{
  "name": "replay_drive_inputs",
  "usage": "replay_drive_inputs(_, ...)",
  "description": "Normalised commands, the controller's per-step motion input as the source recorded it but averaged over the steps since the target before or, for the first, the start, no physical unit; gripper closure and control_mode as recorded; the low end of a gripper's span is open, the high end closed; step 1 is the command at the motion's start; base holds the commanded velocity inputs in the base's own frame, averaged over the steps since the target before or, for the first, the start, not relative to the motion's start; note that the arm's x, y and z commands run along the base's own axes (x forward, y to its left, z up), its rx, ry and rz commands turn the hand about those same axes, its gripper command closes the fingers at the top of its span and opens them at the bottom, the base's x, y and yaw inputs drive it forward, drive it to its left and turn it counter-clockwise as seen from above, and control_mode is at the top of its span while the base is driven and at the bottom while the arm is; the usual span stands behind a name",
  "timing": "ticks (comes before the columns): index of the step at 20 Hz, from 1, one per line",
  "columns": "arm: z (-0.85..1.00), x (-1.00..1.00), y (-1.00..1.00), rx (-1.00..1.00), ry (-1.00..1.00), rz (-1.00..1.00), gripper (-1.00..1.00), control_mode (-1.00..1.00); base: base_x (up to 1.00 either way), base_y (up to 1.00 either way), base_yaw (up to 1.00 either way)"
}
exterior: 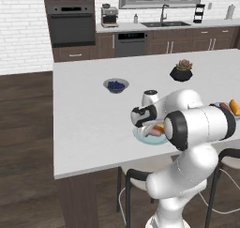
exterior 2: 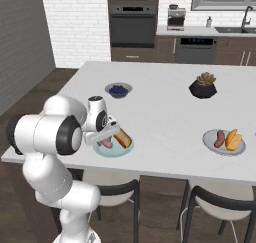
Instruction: Place one bun and one sausage from the bowl on each plate.
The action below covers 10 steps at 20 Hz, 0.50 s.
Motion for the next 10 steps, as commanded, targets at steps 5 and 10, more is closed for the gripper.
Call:
replay_drive_inputs(5,-0.26,-0.1,0.0,-0.03,-0.05,0.0,-1.0,-1.0,0.0,0.0,0.0)
replay_drive_inputs(10,0.08,0.0,-0.07,-0.05,-0.19,0.0,-1.0,-1.0,0.0,0.0,0.0)
